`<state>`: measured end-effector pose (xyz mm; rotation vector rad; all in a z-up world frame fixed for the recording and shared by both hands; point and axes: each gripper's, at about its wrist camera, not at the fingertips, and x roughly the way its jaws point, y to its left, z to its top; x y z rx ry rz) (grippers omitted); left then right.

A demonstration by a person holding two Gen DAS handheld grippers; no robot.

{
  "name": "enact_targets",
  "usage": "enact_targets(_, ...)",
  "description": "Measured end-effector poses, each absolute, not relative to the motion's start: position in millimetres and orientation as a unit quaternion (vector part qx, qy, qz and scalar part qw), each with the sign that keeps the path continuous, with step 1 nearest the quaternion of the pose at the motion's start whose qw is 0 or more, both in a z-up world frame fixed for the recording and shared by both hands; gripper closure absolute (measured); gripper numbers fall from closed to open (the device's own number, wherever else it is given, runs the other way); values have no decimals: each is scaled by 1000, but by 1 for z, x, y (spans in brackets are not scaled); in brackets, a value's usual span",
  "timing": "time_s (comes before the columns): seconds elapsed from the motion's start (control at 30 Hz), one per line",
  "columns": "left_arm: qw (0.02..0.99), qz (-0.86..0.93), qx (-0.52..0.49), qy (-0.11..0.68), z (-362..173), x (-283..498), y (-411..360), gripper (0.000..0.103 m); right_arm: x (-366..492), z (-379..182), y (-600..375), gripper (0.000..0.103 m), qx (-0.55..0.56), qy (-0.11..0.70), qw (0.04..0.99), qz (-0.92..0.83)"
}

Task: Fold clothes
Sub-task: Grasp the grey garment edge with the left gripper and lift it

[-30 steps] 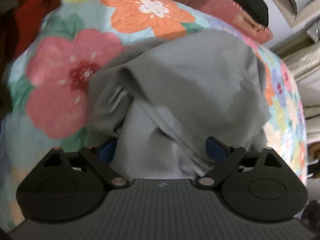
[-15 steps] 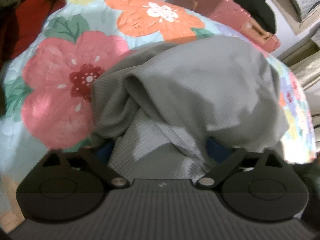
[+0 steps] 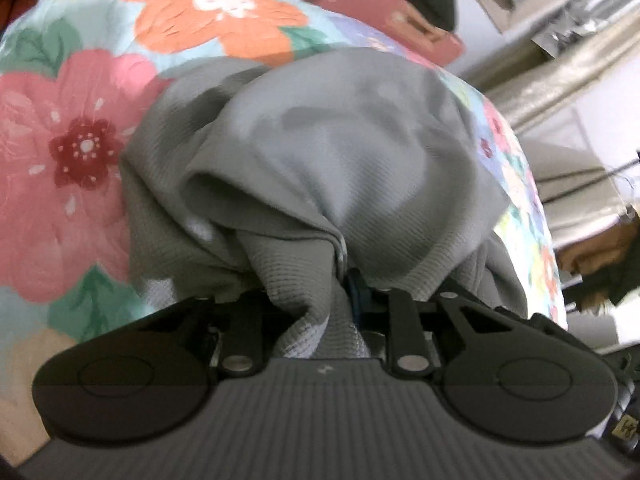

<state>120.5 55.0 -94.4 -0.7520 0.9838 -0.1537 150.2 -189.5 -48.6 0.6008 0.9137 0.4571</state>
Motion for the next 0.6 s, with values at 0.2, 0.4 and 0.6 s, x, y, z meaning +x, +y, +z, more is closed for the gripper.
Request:
enact_targets(0.2,797,-130,-357,469,-86,111,31,85,123,-22,-208,71,252,403,854,211)
enact_targets(0.4,796,-193,-327,471,-71,105,1,85,93,4,-229,72,215,383,878,191)
enact_targets(0.6,794,-252,-277,479,-44,90,-49,85,47,30,-259,72,164,350,908,162)
